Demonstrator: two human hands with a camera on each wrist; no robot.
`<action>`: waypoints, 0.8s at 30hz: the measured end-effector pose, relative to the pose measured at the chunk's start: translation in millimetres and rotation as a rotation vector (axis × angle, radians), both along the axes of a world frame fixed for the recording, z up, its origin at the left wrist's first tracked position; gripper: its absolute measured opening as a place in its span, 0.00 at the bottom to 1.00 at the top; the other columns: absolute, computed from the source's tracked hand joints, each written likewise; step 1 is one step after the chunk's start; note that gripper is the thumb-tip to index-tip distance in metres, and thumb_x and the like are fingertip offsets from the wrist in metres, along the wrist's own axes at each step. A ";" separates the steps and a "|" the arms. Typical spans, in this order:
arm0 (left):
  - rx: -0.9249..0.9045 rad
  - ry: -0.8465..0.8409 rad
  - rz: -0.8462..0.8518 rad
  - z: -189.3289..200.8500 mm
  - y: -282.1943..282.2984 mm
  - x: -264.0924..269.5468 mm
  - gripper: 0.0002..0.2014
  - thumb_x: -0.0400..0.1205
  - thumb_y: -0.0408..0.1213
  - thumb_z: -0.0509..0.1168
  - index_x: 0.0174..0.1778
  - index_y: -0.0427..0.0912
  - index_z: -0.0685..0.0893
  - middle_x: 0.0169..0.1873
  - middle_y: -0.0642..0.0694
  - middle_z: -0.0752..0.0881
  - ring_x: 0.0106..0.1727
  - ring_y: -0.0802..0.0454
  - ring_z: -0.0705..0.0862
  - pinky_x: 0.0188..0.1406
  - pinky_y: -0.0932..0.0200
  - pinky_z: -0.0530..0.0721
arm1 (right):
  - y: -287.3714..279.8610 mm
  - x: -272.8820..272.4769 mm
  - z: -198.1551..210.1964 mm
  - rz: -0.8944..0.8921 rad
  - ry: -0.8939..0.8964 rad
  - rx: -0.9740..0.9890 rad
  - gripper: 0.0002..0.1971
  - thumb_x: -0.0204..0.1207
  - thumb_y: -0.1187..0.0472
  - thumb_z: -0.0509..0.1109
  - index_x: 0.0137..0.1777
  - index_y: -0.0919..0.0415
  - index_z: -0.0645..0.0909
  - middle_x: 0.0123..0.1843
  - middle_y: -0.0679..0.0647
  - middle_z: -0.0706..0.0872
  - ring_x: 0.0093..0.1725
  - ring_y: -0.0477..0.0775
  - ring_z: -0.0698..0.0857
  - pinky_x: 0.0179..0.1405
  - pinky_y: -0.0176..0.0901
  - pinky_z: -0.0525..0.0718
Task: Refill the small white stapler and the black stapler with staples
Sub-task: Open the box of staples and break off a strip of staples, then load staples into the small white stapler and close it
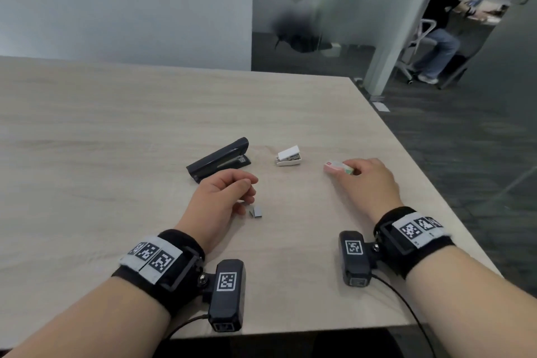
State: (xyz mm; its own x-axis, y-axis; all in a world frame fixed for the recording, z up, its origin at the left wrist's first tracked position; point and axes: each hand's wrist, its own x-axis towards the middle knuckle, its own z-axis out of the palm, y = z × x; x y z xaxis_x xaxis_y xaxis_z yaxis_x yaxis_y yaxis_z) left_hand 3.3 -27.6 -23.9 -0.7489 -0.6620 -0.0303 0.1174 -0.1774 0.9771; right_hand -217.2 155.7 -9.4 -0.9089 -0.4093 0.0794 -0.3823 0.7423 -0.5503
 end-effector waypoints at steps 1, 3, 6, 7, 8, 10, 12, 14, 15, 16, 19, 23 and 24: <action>-0.003 0.001 -0.002 0.1 0.1 -0.2 0.14 0.86 0.24 0.64 0.42 0.41 0.92 0.33 0.46 0.88 0.35 0.51 0.85 0.32 0.55 0.78 | 3.6 -7.5 1.9 -0.011 0.016 0.071 0.26 0.73 0.27 0.66 0.62 0.41 0.88 0.63 0.49 0.83 0.66 0.60 0.82 0.69 0.58 0.79; -0.014 0.001 0.000 -0.2 -0.9 -0.4 0.15 0.86 0.24 0.64 0.41 0.42 0.93 0.32 0.47 0.88 0.35 0.51 0.85 0.32 0.54 0.78 | 6.9 -17.4 2.9 -0.017 0.025 0.179 0.22 0.75 0.34 0.66 0.64 0.39 0.87 0.67 0.52 0.82 0.69 0.63 0.80 0.68 0.57 0.77; -0.028 0.009 -0.005 -2.4 -2.9 0.2 0.16 0.86 0.25 0.64 0.40 0.44 0.93 0.33 0.47 0.88 0.36 0.51 0.85 0.32 0.53 0.78 | 2.0 -19.1 5.6 -0.051 0.006 0.235 0.23 0.77 0.40 0.67 0.72 0.39 0.81 0.75 0.52 0.78 0.75 0.63 0.75 0.71 0.60 0.72; -0.029 0.014 -0.007 -2.9 -3.5 0.3 0.17 0.86 0.25 0.64 0.40 0.45 0.94 0.33 0.46 0.88 0.36 0.50 0.85 0.32 0.53 0.78 | -2.3 -17.2 7.6 -0.048 0.020 0.220 0.25 0.77 0.38 0.67 0.74 0.39 0.79 0.77 0.52 0.77 0.77 0.62 0.74 0.73 0.61 0.71; -0.031 0.017 -0.008 -3.1 -4.2 0.0 0.17 0.86 0.25 0.64 0.40 0.45 0.94 0.33 0.46 0.88 0.36 0.50 0.84 0.32 0.54 0.78 | -7.8 -14.1 10.1 -0.025 0.055 0.195 0.25 0.78 0.39 0.67 0.75 0.40 0.78 0.77 0.52 0.76 0.78 0.62 0.73 0.73 0.62 0.70; -0.031 0.021 -0.007 -2.6 -5.2 -0.7 0.17 0.85 0.24 0.63 0.40 0.44 0.93 0.33 0.46 0.88 0.36 0.49 0.84 0.32 0.55 0.78 | -22.1 -4.6 16.5 0.090 0.136 0.146 0.24 0.79 0.43 0.68 0.75 0.41 0.77 0.77 0.51 0.77 0.77 0.61 0.74 0.73 0.60 0.71; -0.024 0.025 -0.009 -1.8 -5.6 -1.1 0.16 0.85 0.24 0.63 0.40 0.43 0.93 0.33 0.46 0.88 0.36 0.49 0.83 0.31 0.55 0.78 | -39.7 6.3 19.4 0.252 0.178 0.135 0.24 0.80 0.47 0.67 0.77 0.41 0.76 0.77 0.49 0.79 0.75 0.58 0.77 0.74 0.59 0.71; -0.016 0.031 -0.008 -1.3 -5.8 -0.8 0.17 0.86 0.24 0.63 0.39 0.44 0.93 0.33 0.46 0.87 0.35 0.49 0.83 0.30 0.56 0.78 | -57.6 13.1 17.1 0.378 0.158 0.151 0.24 0.83 0.50 0.64 0.79 0.39 0.75 0.78 0.46 0.78 0.74 0.56 0.78 0.76 0.59 0.72; -0.017 0.034 -0.008 -1.1 -6.1 -0.4 0.17 0.86 0.24 0.63 0.39 0.45 0.93 0.33 0.46 0.87 0.35 0.49 0.83 0.30 0.56 0.78 | -65.8 14.5 14.9 0.412 0.126 0.141 0.24 0.83 0.52 0.63 0.79 0.39 0.75 0.78 0.46 0.78 0.74 0.55 0.78 0.77 0.60 0.72; -0.020 0.034 -0.009 -1.4 -6.2 -0.1 0.18 0.85 0.24 0.63 0.38 0.45 0.93 0.33 0.46 0.87 0.35 0.49 0.83 0.30 0.55 0.78 | -72.5 15.5 13.0 0.431 0.076 0.112 0.25 0.83 0.54 0.63 0.79 0.39 0.75 0.78 0.45 0.78 0.75 0.54 0.78 0.78 0.59 0.73; -0.030 0.037 -0.010 -1.5 -5.7 0.3 0.17 0.85 0.25 0.63 0.39 0.46 0.93 0.33 0.46 0.88 0.36 0.49 0.84 0.31 0.56 0.78 | -86.2 17.2 9.1 0.424 -0.065 0.006 0.23 0.83 0.59 0.64 0.76 0.44 0.81 0.76 0.46 0.80 0.75 0.50 0.79 0.77 0.41 0.71; -0.037 0.035 0.008 -1.8 -5.6 0.1 0.16 0.83 0.26 0.64 0.40 0.47 0.93 0.37 0.47 0.89 0.40 0.51 0.86 0.31 0.57 0.80 | -88.9 24.9 11.6 0.325 -0.100 -0.093 0.15 0.81 0.59 0.71 0.65 0.49 0.88 0.60 0.46 0.89 0.59 0.49 0.86 0.60 0.39 0.79; -0.035 0.034 0.020 -1.4 -5.1 0.1 0.15 0.83 0.27 0.65 0.41 0.48 0.93 0.39 0.46 0.89 0.40 0.51 0.86 0.33 0.56 0.81 | -86.8 29.9 12.3 0.311 -0.124 -0.146 0.11 0.81 0.59 0.72 0.61 0.49 0.89 0.54 0.44 0.89 0.54 0.49 0.87 0.56 0.41 0.82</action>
State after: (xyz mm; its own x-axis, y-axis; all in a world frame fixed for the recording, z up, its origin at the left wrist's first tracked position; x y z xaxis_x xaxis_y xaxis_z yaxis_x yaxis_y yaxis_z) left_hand 3.3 -32.7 -25.3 -0.7354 -0.6773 0.0181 0.1537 -0.1407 0.9781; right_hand -187.3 68.9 2.9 -0.7492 -0.6601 0.0542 -0.5011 0.5115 -0.6981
